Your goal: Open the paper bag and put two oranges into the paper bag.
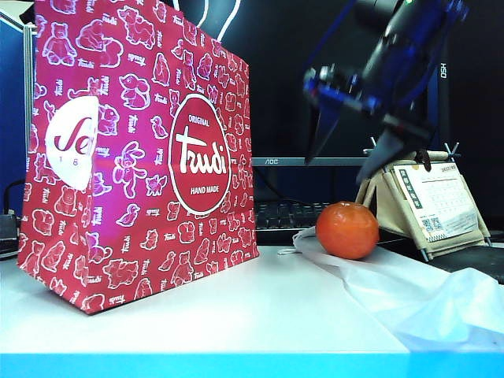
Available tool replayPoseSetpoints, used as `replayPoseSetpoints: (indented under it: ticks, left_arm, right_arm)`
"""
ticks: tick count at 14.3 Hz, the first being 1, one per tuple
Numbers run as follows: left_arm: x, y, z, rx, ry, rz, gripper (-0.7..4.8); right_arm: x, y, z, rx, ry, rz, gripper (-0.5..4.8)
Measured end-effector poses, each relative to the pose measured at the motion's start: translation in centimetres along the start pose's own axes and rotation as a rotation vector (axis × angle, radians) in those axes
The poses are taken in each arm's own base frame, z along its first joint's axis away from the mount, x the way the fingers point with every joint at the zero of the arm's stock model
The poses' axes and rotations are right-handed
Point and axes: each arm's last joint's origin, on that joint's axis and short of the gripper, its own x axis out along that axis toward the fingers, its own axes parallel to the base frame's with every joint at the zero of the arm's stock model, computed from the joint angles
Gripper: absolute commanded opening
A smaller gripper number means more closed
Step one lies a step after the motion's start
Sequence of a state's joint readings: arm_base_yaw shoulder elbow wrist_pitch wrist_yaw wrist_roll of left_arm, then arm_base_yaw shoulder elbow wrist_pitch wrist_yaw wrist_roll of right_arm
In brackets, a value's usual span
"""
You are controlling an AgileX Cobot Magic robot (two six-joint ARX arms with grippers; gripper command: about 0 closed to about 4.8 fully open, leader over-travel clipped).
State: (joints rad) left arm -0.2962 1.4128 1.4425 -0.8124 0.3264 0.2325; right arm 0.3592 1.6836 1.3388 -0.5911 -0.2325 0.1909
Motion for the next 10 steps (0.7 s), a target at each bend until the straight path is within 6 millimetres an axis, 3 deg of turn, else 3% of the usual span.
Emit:
replayPoseSetpoints:
  ticks: [7, 10]
  left_arm:
    - [0.0, 0.0, 0.0, 0.001, 0.000, 0.000, -0.05]
    - [0.0, 0.0, 0.0, 0.003, 0.000, 0.000, -0.05]
  right_arm:
    - [2.1, -0.9, -0.7, -0.004, 0.038, -0.117, 4.31]
    - [4.7, -1.8, -1.9, -0.001, 0.086, -0.134, 4.31]
